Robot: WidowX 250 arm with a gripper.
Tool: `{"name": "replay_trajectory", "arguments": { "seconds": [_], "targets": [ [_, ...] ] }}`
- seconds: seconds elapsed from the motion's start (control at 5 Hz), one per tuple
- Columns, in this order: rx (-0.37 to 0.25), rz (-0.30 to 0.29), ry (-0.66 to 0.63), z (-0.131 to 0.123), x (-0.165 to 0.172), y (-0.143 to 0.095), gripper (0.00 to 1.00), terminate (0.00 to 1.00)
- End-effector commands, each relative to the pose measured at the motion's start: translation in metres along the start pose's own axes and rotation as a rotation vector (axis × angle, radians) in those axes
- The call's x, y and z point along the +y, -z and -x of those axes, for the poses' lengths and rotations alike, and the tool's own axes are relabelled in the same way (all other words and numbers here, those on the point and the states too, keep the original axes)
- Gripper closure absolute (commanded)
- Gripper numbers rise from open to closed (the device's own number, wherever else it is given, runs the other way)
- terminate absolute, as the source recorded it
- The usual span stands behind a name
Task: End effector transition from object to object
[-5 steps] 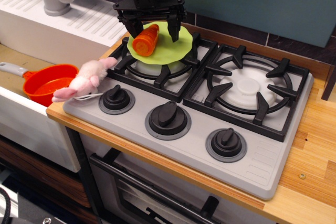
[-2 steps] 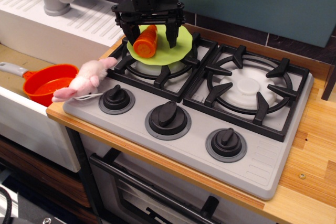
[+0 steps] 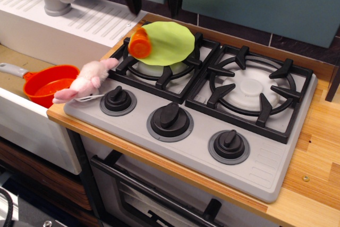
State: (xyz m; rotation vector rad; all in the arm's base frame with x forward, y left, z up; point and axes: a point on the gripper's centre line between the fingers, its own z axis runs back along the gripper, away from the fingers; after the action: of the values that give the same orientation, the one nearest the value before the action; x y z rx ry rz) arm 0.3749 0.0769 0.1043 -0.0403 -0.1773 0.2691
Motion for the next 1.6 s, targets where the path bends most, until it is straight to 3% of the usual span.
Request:
{"name": "replay_trajectory", "arguments": {
  "seconds": [0.0, 0.6, 1.0, 1.4],
  "targets": [
    [-0.058, -0.038, -0.003, 0.004, 0.035, -0.044, 0.00, 0.00],
    [-0.077, -0.028, -0.041, 0.079, 0.093, 0.018, 0.00, 0.00],
    [-0.106, 0.001, -0.096, 0.101, 0.090, 0.057, 0.00, 0.00],
    [-0.106, 0.001, -0.096, 0.101, 0.090, 0.057, 0.00, 0.00]
  ]
}}
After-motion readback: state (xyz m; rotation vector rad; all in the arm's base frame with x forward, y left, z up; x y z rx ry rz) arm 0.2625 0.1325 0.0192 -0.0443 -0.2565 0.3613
